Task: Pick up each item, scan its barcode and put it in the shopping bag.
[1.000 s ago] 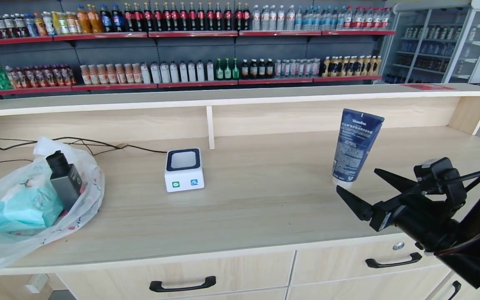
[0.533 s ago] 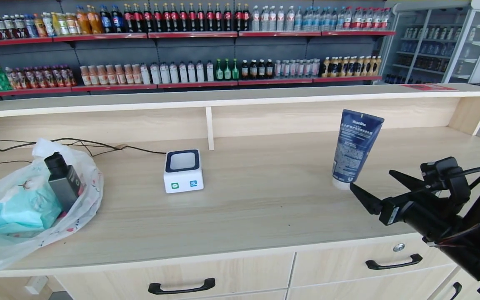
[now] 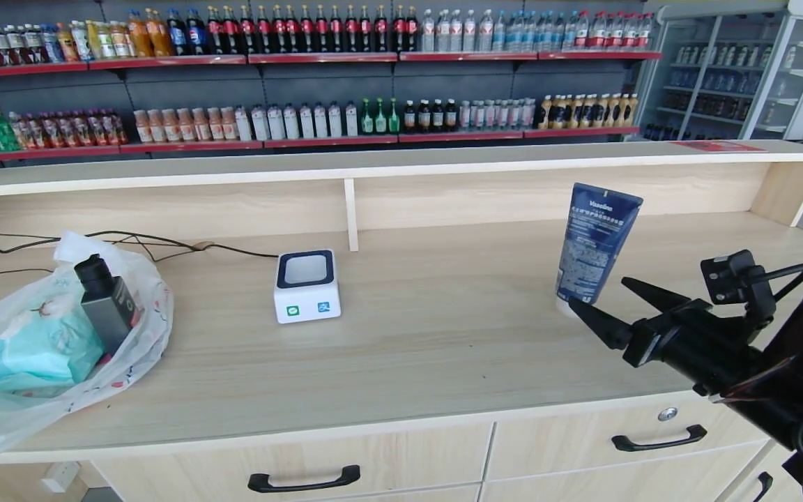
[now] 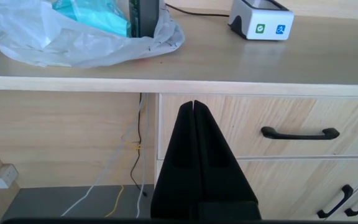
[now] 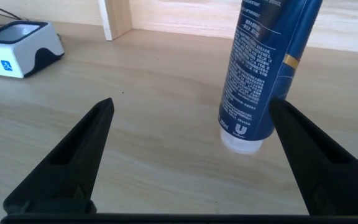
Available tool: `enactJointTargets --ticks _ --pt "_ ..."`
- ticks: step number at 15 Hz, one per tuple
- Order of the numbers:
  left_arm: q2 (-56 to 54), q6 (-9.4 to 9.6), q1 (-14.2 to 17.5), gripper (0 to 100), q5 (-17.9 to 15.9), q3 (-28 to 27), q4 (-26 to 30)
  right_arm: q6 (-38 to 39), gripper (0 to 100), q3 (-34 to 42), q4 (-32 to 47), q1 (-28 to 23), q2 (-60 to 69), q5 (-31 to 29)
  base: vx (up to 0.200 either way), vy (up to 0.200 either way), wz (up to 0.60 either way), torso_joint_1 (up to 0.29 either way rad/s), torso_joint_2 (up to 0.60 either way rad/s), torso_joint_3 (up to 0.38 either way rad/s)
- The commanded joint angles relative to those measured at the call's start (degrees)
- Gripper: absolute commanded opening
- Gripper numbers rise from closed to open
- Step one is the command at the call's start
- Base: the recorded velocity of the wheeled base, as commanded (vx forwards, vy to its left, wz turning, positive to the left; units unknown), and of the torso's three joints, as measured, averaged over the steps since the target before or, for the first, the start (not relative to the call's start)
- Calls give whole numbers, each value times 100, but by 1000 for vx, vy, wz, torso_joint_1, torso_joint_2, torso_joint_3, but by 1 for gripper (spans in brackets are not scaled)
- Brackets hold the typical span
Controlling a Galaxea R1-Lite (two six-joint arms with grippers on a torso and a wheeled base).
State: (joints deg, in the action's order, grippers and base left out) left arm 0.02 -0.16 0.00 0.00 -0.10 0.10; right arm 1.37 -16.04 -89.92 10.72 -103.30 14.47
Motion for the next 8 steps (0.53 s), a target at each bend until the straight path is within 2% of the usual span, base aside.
enactJointTargets --ticks 1,2,5,8 --pt "-2 -2 0 0 0 1 -1 356 100 -74 -8 -184 82 3 0 0 0 0 0 0" --pt "-2 -2 0 0 0 1 -1 531 100 -101 -8 -386 82 12 0 0 0 0 0 0" --pt "-2 -2 0 0 0 1 -1 1112 100 -189 -8 -571 -58 249 0 0 0 0 0 0" --pt "-2 -2 0 0 0 1 -1 1103 100 -655 -8 -579 -419 355 0 0 0 0 0 0"
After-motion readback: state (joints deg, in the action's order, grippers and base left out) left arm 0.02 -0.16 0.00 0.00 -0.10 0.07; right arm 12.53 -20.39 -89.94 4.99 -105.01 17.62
